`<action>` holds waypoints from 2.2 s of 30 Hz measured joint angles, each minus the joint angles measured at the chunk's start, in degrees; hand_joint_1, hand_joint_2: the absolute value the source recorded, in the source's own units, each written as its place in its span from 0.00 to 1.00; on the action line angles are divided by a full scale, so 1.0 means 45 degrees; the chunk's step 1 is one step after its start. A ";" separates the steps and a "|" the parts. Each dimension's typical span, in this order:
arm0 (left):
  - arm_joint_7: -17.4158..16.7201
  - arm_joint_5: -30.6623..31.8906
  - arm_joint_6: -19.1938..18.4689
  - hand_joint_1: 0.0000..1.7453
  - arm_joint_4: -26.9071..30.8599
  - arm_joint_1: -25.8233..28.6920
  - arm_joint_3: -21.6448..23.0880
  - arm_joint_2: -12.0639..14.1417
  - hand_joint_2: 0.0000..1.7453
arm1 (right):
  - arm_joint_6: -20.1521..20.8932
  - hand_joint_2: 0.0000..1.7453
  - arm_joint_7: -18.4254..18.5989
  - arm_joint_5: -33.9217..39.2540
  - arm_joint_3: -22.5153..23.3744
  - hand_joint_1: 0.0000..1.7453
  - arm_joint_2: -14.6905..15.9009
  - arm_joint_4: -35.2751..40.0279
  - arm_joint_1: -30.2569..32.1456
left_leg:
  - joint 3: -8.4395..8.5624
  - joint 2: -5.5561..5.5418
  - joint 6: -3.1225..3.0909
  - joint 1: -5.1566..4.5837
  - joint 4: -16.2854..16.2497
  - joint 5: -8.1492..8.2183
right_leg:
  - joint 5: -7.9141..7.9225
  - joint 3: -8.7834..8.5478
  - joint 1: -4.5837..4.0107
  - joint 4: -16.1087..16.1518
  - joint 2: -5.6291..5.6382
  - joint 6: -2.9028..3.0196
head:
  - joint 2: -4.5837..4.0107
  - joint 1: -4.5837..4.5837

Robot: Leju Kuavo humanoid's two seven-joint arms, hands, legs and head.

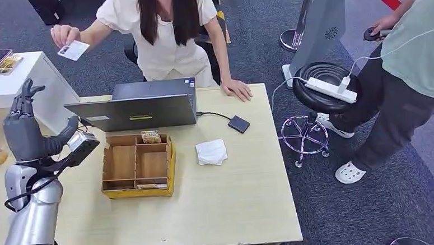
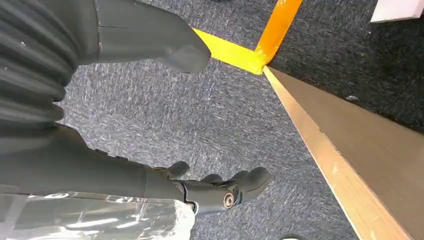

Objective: Pass the card to the sensor for recognition and then transmit it.

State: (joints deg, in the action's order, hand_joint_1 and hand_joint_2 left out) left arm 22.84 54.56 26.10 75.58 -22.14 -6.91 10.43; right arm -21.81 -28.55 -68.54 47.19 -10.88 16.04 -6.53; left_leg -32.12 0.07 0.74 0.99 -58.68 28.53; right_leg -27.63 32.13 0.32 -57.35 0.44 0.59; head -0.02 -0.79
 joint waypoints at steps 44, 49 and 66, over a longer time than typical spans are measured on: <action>-0.1078 -0.0034 -0.5353 0.00 -0.1030 0.0192 0.0321 0.3794 1.00 | 0.0005 1.00 -0.0238 0.0748 -0.0019 0.00 0.0102 -0.0034 0.0211 | -0.0007 0.0013 0.0002 0.0006 0.0001 -0.0001 | -0.0001 0.0012 -0.0005 -0.0004 0.0014 0.0001 | 0.0000 0.0000; -0.1156 0.0024 -0.5634 0.00 -0.1030 0.0149 0.0568 0.4294 1.00 | 0.0010 1.00 -0.0238 0.0758 -0.0019 0.00 0.0141 -0.0034 0.0219 | -0.0007 0.0013 0.0002 0.0005 0.0001 -0.0001 | -0.0001 0.0014 -0.0005 -0.0004 0.0015 0.0001 | 0.0000 0.0005; -0.0617 -0.1739 -0.6664 0.00 0.1337 0.2597 0.0373 0.6866 1.00 | 0.0010 1.00 -0.0495 0.1141 0.0063 0.00 0.0257 0.0015 0.0475 | -0.0025 0.0057 0.0007 0.0009 0.0009 0.0011 | -0.0005 0.0029 -0.0007 -0.0008 0.0062 0.0004 | 0.0000 0.0005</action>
State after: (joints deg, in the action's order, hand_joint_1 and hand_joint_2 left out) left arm 20.06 46.73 -3.89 81.60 -10.45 -5.23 41.32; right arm -21.77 -30.77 -63.41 47.47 -9.73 16.11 -4.39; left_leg -32.23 0.33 0.77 1.03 -58.64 28.58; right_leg -27.66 32.26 0.29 -57.39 0.71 0.61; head -0.02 -0.77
